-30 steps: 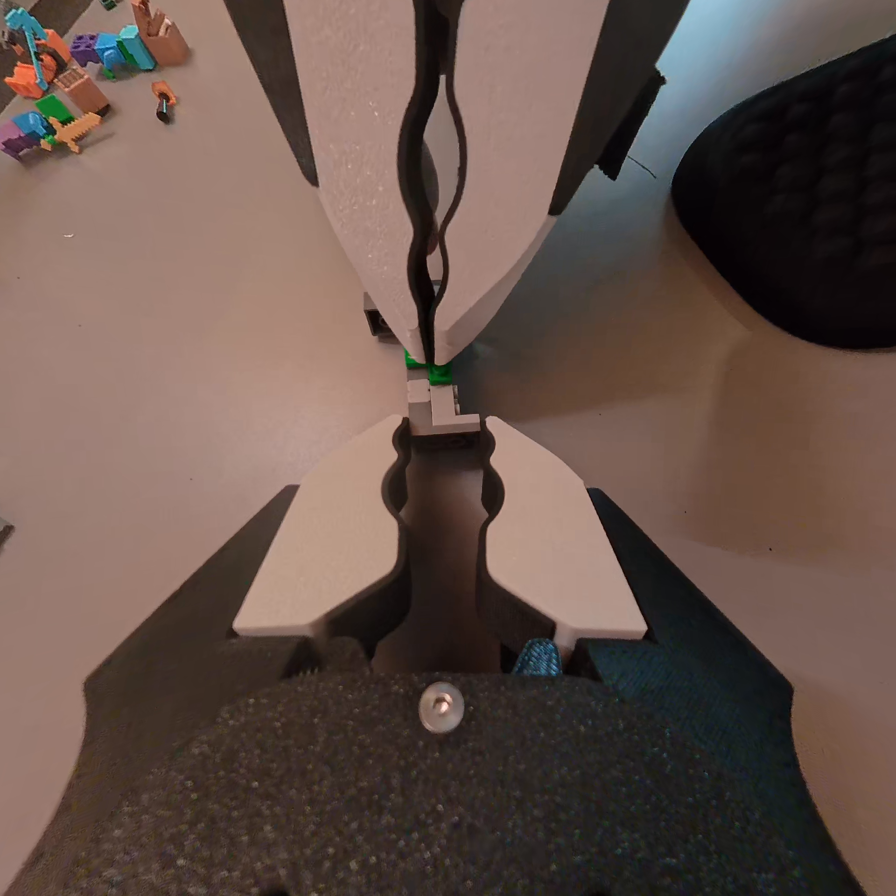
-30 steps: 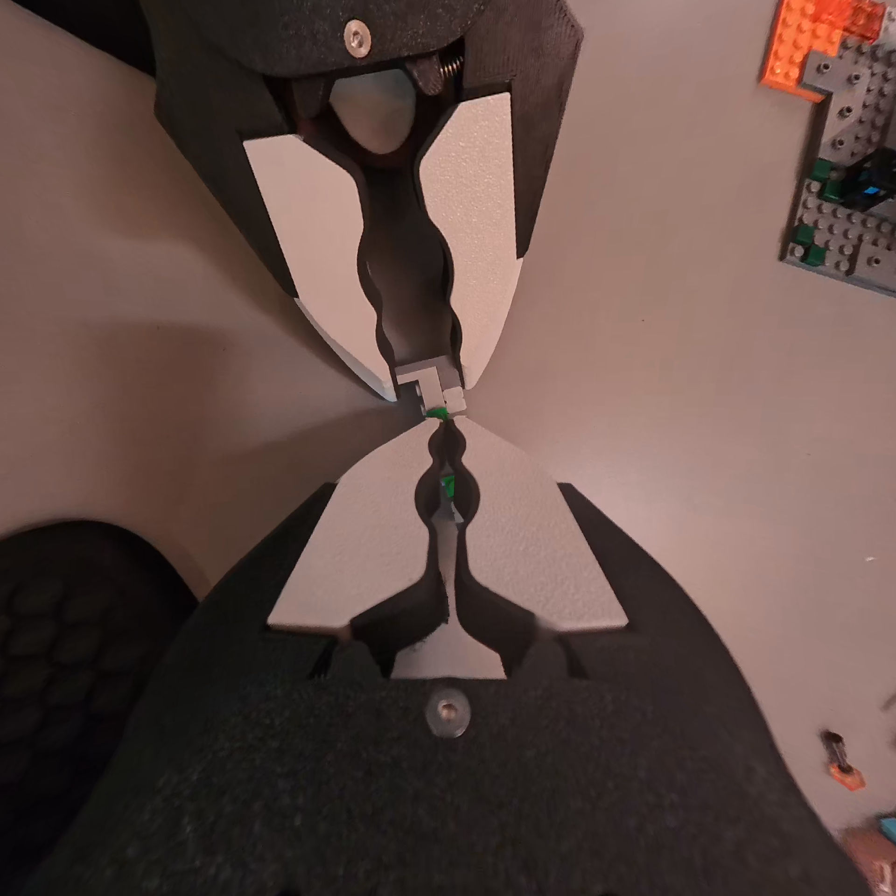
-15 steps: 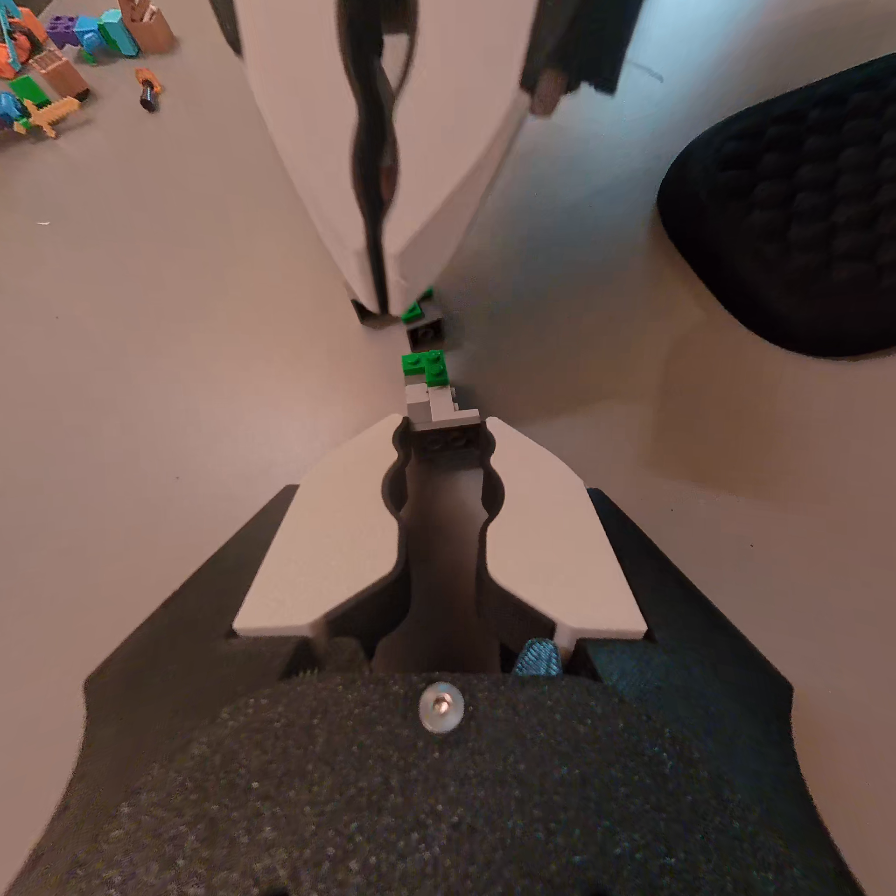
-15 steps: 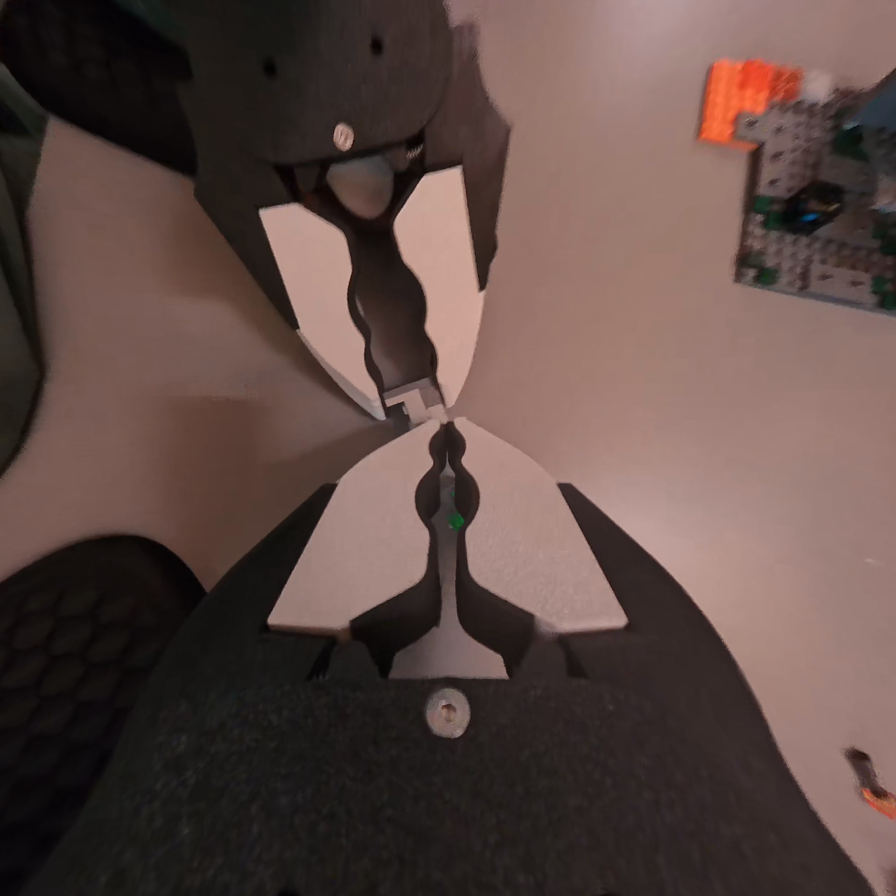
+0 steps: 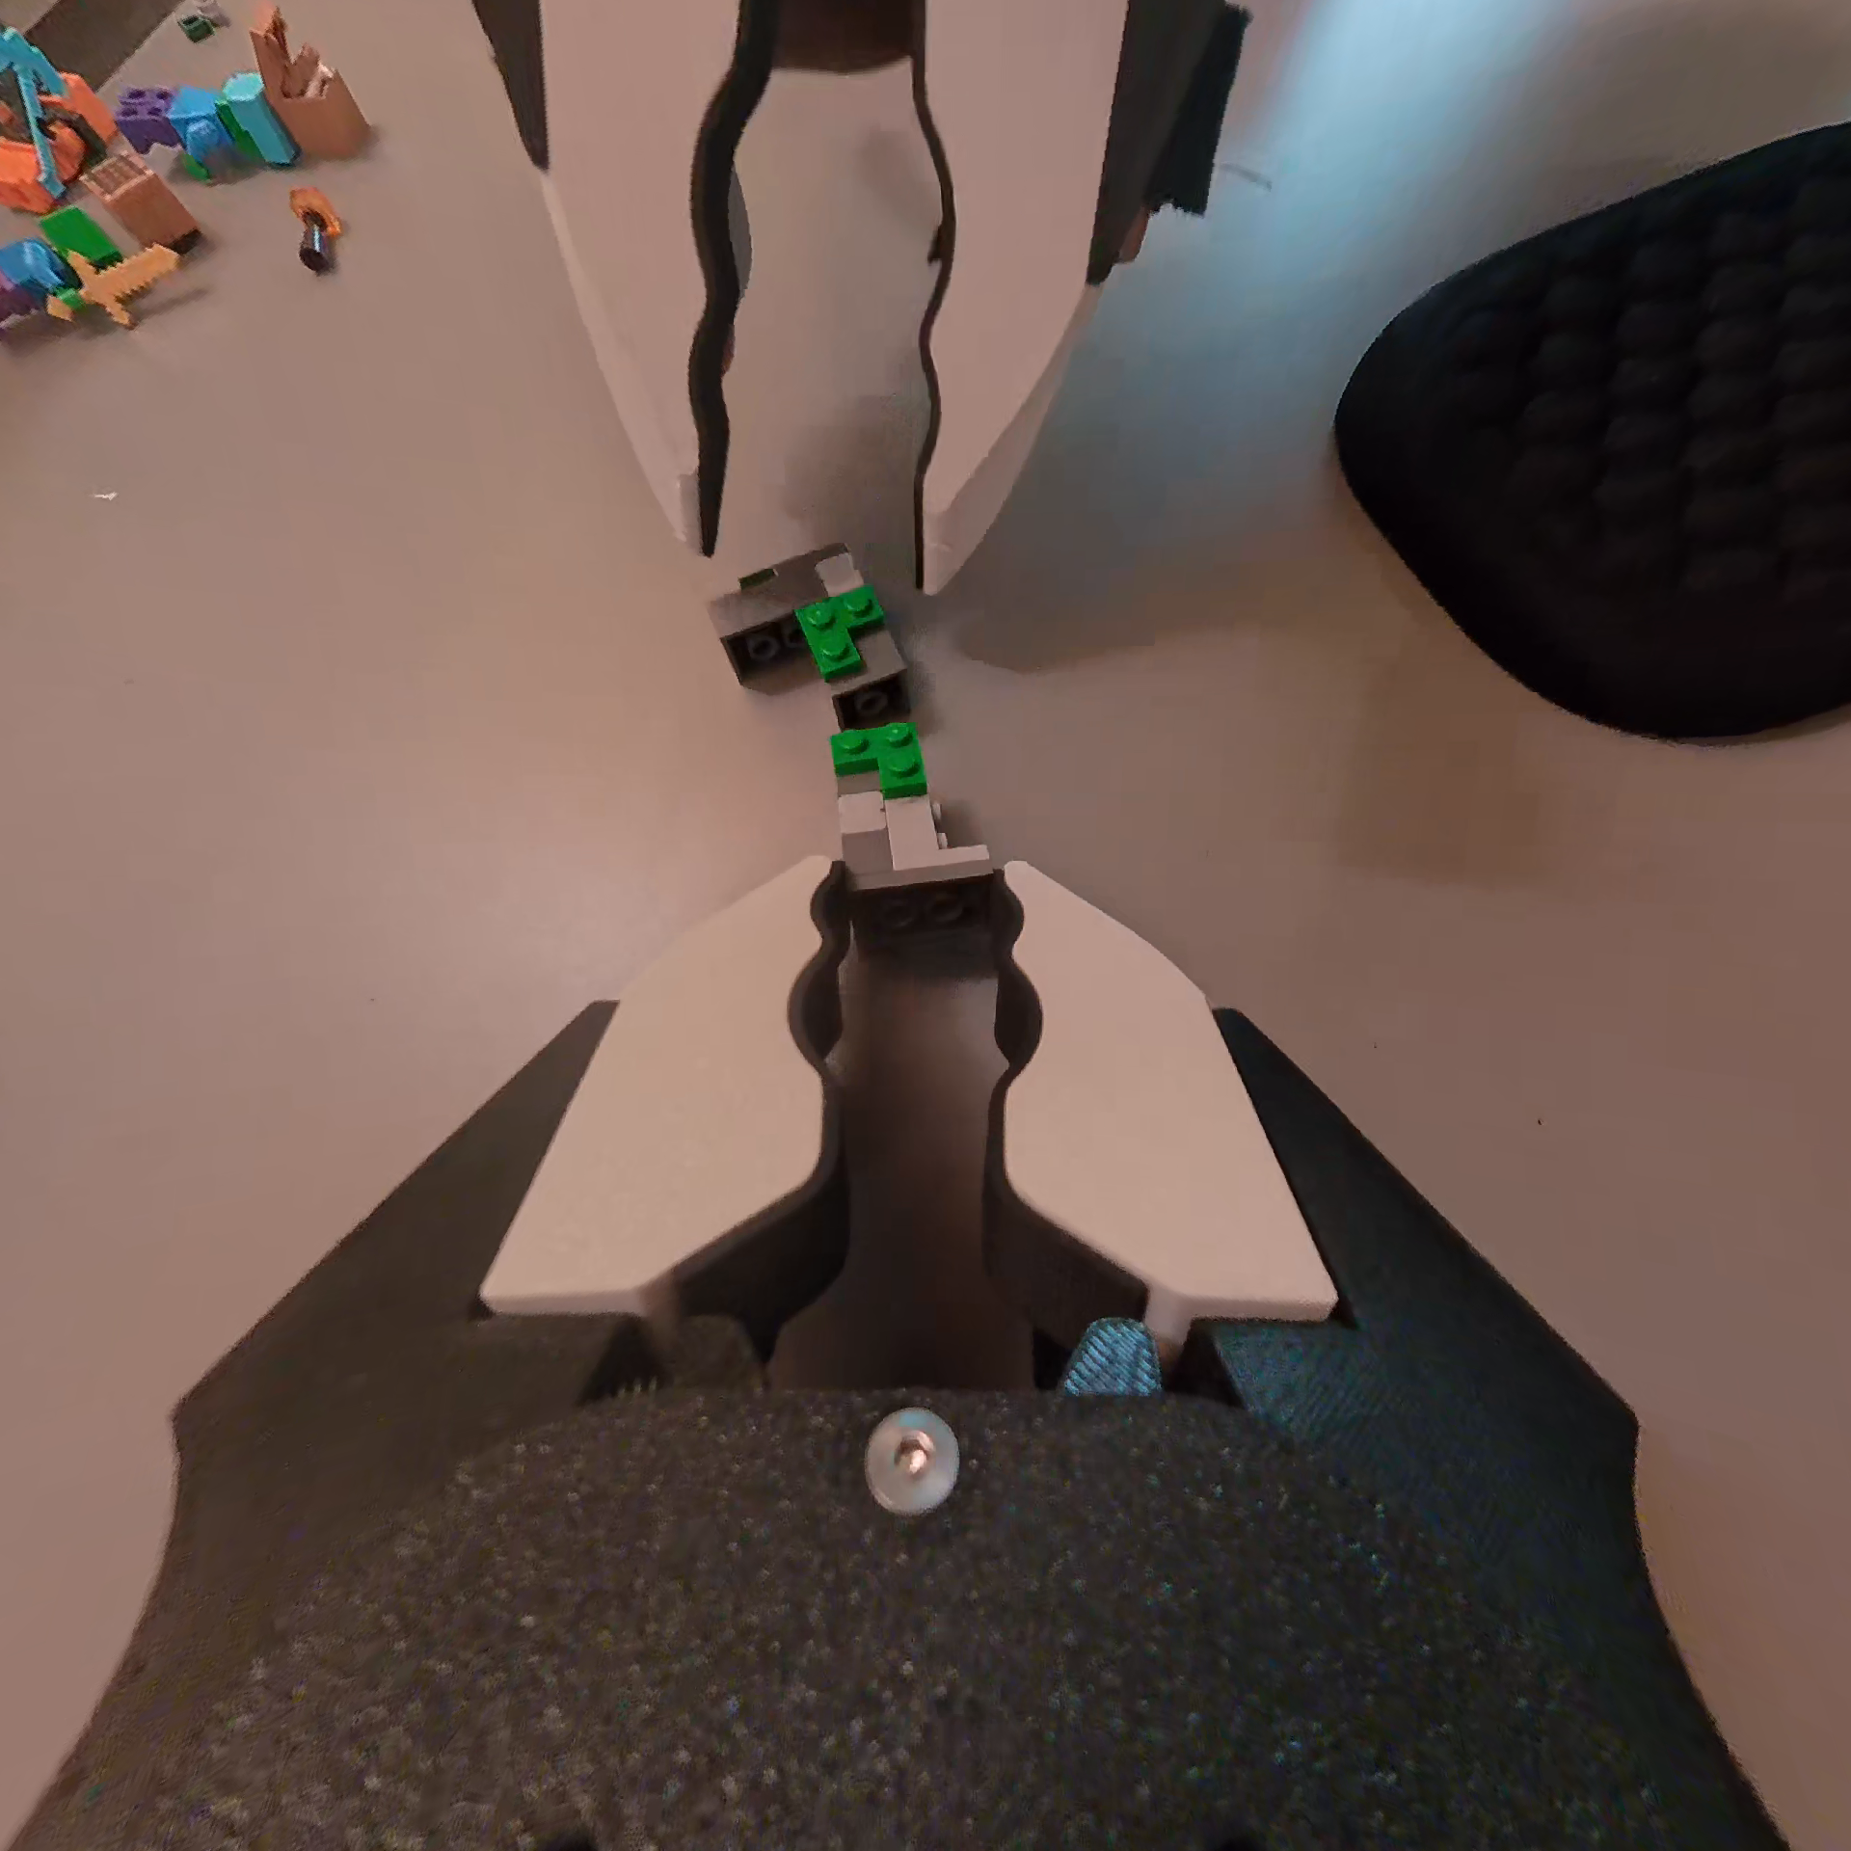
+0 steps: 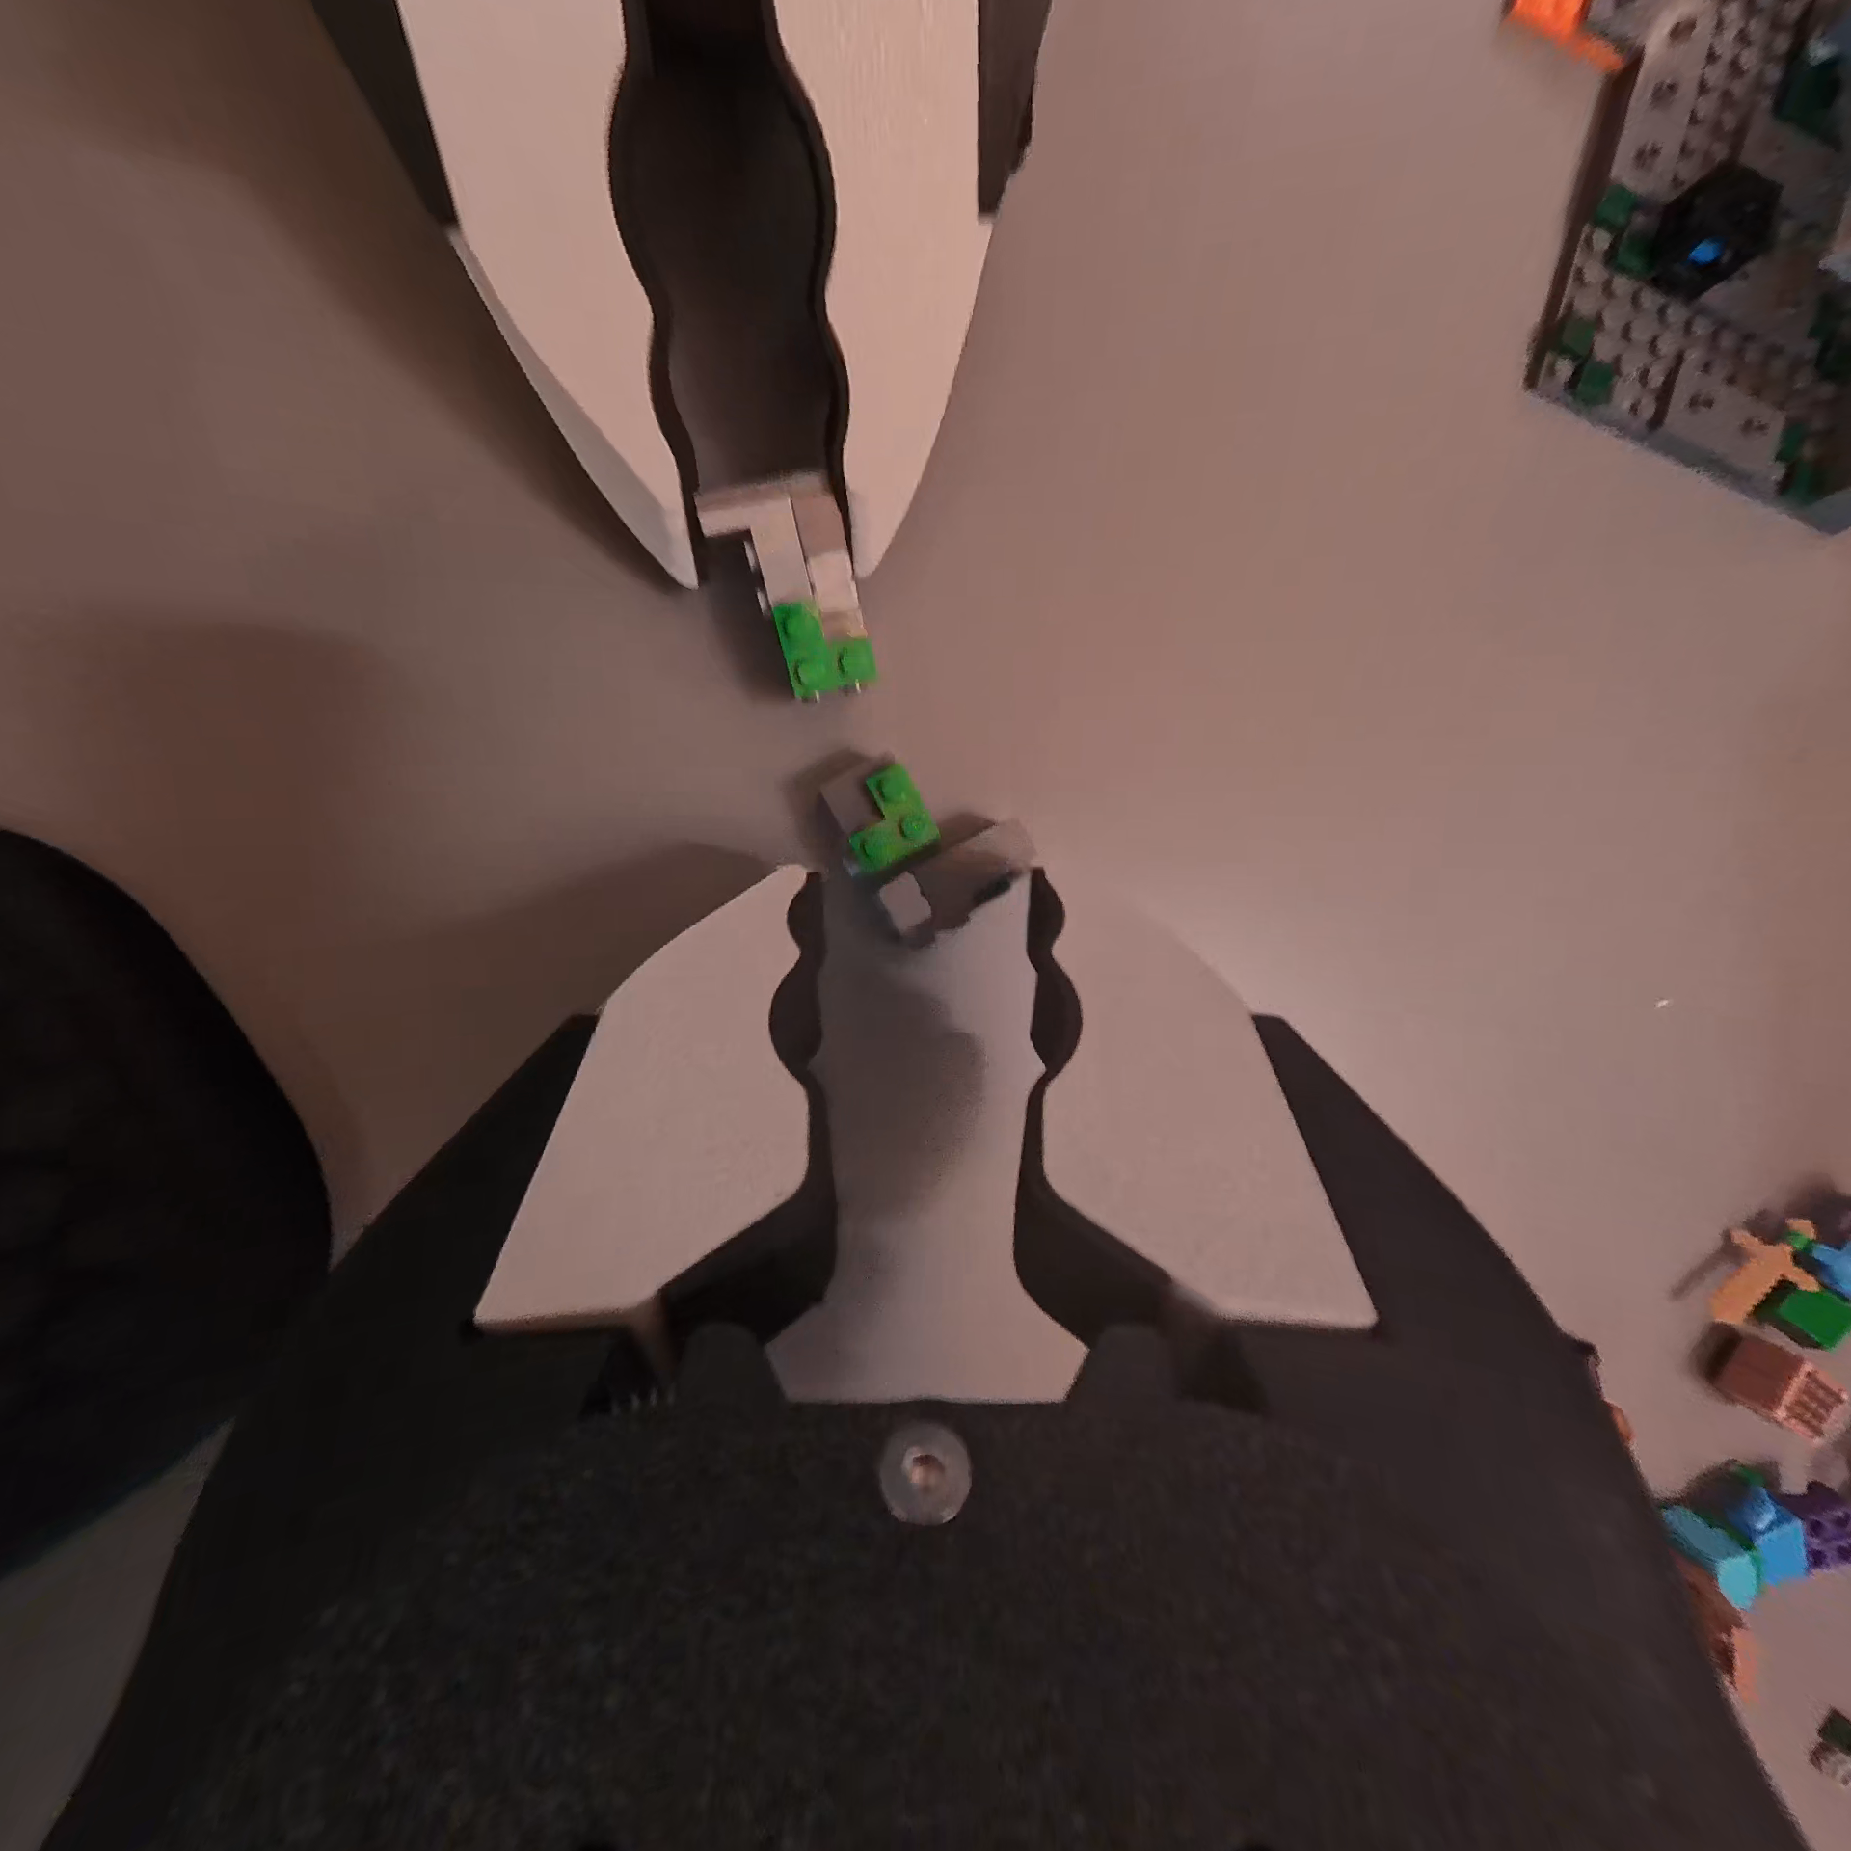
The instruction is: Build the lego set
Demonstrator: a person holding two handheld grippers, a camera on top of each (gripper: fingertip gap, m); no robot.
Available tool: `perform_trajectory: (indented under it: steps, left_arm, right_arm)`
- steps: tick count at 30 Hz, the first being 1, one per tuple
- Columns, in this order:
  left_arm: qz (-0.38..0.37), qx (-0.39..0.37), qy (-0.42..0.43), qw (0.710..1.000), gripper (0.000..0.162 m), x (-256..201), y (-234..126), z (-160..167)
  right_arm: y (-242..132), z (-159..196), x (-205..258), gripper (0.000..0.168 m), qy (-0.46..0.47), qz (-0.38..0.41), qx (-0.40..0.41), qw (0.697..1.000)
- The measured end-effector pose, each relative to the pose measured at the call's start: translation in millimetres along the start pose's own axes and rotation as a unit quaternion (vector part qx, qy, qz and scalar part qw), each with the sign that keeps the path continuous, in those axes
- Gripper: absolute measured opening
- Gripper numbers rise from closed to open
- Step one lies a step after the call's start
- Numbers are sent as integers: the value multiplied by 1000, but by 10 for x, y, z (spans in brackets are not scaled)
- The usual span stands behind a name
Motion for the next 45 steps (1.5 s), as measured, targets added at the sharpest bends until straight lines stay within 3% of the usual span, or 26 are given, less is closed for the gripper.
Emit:
perform_trajectory:
  steps: [1, 10, 12, 15, 19, 28, 45]
  left_arm:
    - [2, -8, -1, 1000, 26, 2, -14, -5]
    - [73, -102, -47, 991, 26, 92, -186, -24]
    - [101, -139, -65, 983, 26, 127, -255, -24]
    - [136, -188, -81, 969, 26, 171, -352, -11]
    - [156, -225, -86, 958, 26, 211, -423, 5]
    - [121, -202, -36, 971, 26, 159, -356, -20]
    - [54, -136, 33, 989, 26, 40, -305, -61]
  right_arm:
    - [20, 41, -8, 42, 6, -4, 2, 1000]
    - [184, 153, -78, 56, 12, -38, -58, 997]
    - [219, 146, -90, 55, 12, -57, -68, 996]
    - [257, 139, -87, 40, 20, -72, -88, 993]
    - [192, 77, -76, 40, 79, -65, -120, 988]
    - [-206, -175, -46, 39, 172, -36, -120, 977]
    - [-147, -238, 4, 39, 200, -35, -70, 977]
Point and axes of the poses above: each gripper's, where its closed fingertips meet, y out along the fingers, z out of its underside, x = y × z across the jaws, the point moved 10 cm from there along -y, back along the fingers, and after that the axes turned 10 degrees about z, right-handed, at the moved point
